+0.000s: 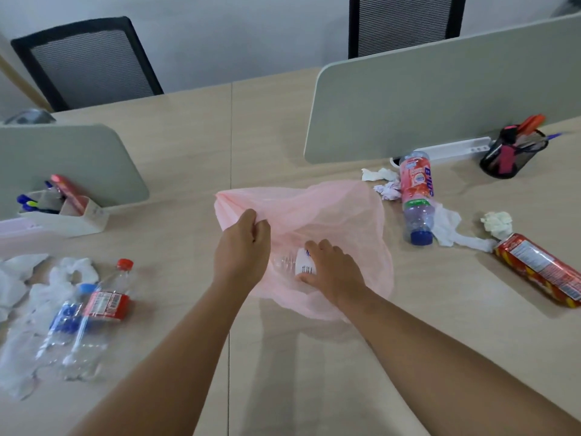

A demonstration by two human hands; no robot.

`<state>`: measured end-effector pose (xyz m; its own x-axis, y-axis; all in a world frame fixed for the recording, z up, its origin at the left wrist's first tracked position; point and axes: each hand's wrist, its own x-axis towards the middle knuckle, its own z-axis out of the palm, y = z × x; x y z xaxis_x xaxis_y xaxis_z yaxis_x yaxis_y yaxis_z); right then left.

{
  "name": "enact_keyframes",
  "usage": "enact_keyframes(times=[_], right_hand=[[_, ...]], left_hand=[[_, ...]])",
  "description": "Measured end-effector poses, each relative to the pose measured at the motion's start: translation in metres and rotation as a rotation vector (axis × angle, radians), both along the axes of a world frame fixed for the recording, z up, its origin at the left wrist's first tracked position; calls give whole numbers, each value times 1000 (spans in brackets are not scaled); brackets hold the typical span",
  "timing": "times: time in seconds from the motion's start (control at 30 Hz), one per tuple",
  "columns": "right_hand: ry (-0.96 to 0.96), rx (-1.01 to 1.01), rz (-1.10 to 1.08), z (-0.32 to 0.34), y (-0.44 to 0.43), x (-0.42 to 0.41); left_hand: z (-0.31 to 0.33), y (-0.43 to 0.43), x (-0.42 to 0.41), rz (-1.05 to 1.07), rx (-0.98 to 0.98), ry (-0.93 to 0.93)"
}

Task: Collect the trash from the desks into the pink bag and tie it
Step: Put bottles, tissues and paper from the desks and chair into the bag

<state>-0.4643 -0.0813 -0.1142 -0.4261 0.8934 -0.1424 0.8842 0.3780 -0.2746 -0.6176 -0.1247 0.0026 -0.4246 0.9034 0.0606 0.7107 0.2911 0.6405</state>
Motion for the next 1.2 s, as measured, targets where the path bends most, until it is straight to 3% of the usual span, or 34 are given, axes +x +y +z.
enact_keyframes(times=[0.13,0.27,0.43,0.6,0.73,0.83,1.0,1.2], right_hand=[[103,-13,28,5,13,6],[97,401,99,17,25,52],[12,542,-324,19,61,124],[-58,227,-547,8,91,158],[42,50,-661,-7,100,165],[153,47,-678,-9,99,167],[249,253,-540,2,53,177],[106,397,44,24,6,174]], left_hand=[[-8,3,2,-6,-7,21],[-23,16,3,13,-31,15],[-35,32,11,16,-39,-22],[-41,43,22,8,-58,-2],[-44,48,30,3,-85,6],[-46,50,32,6,-80,4],[-33,52,34,-19,-61,4],[-3,52,30,9,3,-18]])
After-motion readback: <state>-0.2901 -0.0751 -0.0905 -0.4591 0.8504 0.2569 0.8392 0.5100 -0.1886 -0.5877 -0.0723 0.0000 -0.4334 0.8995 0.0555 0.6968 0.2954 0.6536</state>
